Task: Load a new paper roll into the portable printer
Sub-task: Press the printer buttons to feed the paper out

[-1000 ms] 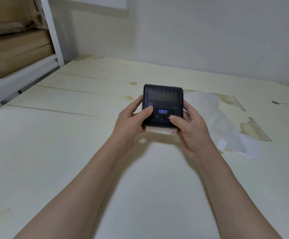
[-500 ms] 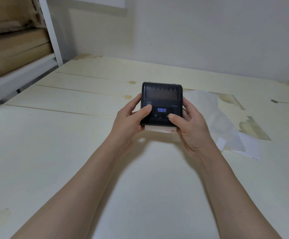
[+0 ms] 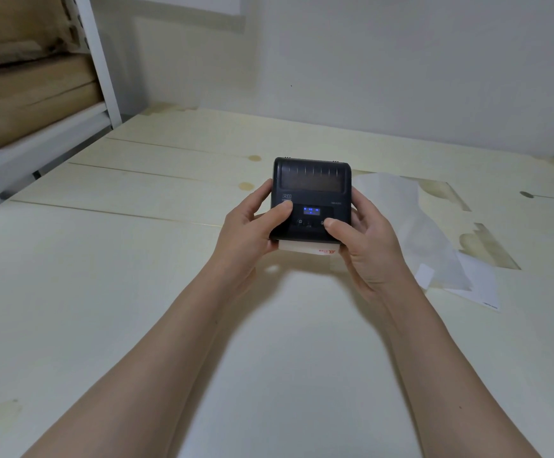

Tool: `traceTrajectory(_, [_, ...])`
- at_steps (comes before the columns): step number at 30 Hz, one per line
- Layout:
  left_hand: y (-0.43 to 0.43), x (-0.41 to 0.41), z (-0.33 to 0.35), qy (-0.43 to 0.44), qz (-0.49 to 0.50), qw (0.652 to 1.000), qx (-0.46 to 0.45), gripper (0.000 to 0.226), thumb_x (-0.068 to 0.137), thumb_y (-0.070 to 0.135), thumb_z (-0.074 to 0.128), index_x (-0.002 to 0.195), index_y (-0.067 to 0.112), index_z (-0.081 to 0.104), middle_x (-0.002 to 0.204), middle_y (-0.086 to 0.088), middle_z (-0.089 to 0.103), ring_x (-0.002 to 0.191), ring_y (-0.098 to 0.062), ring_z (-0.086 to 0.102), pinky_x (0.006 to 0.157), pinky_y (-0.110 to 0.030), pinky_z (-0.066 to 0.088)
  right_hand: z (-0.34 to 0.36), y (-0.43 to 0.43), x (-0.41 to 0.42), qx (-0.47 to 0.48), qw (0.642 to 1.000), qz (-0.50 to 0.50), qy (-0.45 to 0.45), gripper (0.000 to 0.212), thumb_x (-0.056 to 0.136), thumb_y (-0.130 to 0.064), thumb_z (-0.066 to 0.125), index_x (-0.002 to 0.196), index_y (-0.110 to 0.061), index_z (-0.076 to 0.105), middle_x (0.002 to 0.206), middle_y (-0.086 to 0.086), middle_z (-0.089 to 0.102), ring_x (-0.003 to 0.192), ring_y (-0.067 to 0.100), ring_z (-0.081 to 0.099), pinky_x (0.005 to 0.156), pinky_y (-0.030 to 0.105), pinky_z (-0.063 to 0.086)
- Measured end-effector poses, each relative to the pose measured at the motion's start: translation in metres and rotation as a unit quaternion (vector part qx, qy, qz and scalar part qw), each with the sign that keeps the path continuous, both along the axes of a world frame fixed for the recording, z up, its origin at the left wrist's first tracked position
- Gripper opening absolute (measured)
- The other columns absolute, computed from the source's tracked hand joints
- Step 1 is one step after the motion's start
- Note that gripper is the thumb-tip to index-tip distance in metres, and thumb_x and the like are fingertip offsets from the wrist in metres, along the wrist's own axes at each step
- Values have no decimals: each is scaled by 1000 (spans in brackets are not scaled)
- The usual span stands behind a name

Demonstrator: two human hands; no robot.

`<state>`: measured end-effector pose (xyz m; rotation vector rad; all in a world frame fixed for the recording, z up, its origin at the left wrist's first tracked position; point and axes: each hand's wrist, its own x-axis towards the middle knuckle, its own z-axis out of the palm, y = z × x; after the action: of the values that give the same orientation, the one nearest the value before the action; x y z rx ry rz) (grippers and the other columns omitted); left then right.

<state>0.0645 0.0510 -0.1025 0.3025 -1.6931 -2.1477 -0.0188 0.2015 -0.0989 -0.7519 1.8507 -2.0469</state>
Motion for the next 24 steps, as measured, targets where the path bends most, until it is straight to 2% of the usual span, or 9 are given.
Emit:
traceTrajectory(5, [-2, -1, 0, -4, 25, 999, 22, 52, 92, 22, 67, 142, 24, 53, 129, -2, 68, 107, -21, 71, 87, -35, 60, 5, -2, 3, -13, 999, 7, -28, 35, 100, -17, 44, 132, -13, 57, 128, 16, 65, 121, 33, 60, 105, 55, 44])
traceTrajectory(7, [-2, -1, 0, -4, 31, 999, 28, 51, 91, 23, 67, 141, 23, 54, 129, -2, 68, 108, -21, 71, 89, -38, 59, 7, -3, 5, -17, 999, -5, -41, 35, 104, -26, 39, 129, -13, 60, 126, 13, 67, 118, 28, 63, 103, 50, 47])
traceTrajectory(11, [-3, -2, -1, -3, 50, 998, 45, 53, 90, 24, 69, 141, 22, 54, 128, -5, 69, 106, -21, 72, 88, -39, 60, 8, -5, 7, 19, 998, -47, -30, 40, 103, -39, 37, 122, -17, 64, 115, 6, 73, 106, 21, 70, 83, 35, 58])
traceTrajectory(14, [-4, -2, -2, -6, 66, 997, 48, 56, 89, 24, 71, 142, 23, 52, 125, -4, 70, 105, -21, 72, 90, -42, 59, 6, -6, 7, 52, 997, -62, -14, 34, 102, -46, 35, 109, -31, 65, 108, -4, 74, 99, 16, 72, 83, 35, 59])
traceTrajectory(16, [-5, -2, -3, -9, 77, 996, 45, 58, 89, 25, 71, 143, 22, 51, 124, -3, 71, 104, -20, 73, 90, -42, 58, 3, -5, 5, 53, 996, -67, -19, 29, 101, -50, 33, 100, -37, 59, 102, -13, 70, 88, 11, 74, 77, 29, 60])
traceTrajectory(18, [-8, -2, -5, -15, 90, 995, 43, 62, 85, 29, 73, 143, 22, 51, 128, -3, 68, 104, -19, 73, 90, -41, 58, 3, -5, 6, 69, 994, -76, -22, 33, 100, -53, 31, 115, -33, 52, 104, -18, 64, 80, 13, 75, 71, 27, 60])
traceTrajectory(20, [-11, -1, -6, -19, 106, 993, 47, 66, 81, 32, 74, 142, 22, 52, 131, -2, 67, 104, -18, 73, 90, -40, 58, 4, -6, 8, 105, 991, -87, -13, 47, 99, -56, 30, 136, -29, 41, 114, -13, 64, 76, 21, 76, 72, 32, 60])
traceTrajectory(22, [-14, -2, -8, -22, 119, 991, 52, 62, 82, 31, 74, 140, 23, 54, 129, -1, 68, 103, -19, 73, 88, -38, 59, 3, -7, 10, 129, 986, -103, -2, 54, 97, -58, 31, 140, -26, 38, 122, -8, 64, 68, 22, 75, 72, 39, 61])
traceTrajectory(24, [-17, -2, -9, -30, 129, 990, 49, 55, 86, 28, 72, 138, 22, 56, 125, -1, 70, 100, -19, 74, 86, -37, 59, 1, -7, 10, 150, 982, -118, 7, 58, 97, -58, 32, 143, -24, 36, 122, -6, 64, 61, 22, 73, 68, 38, 62])
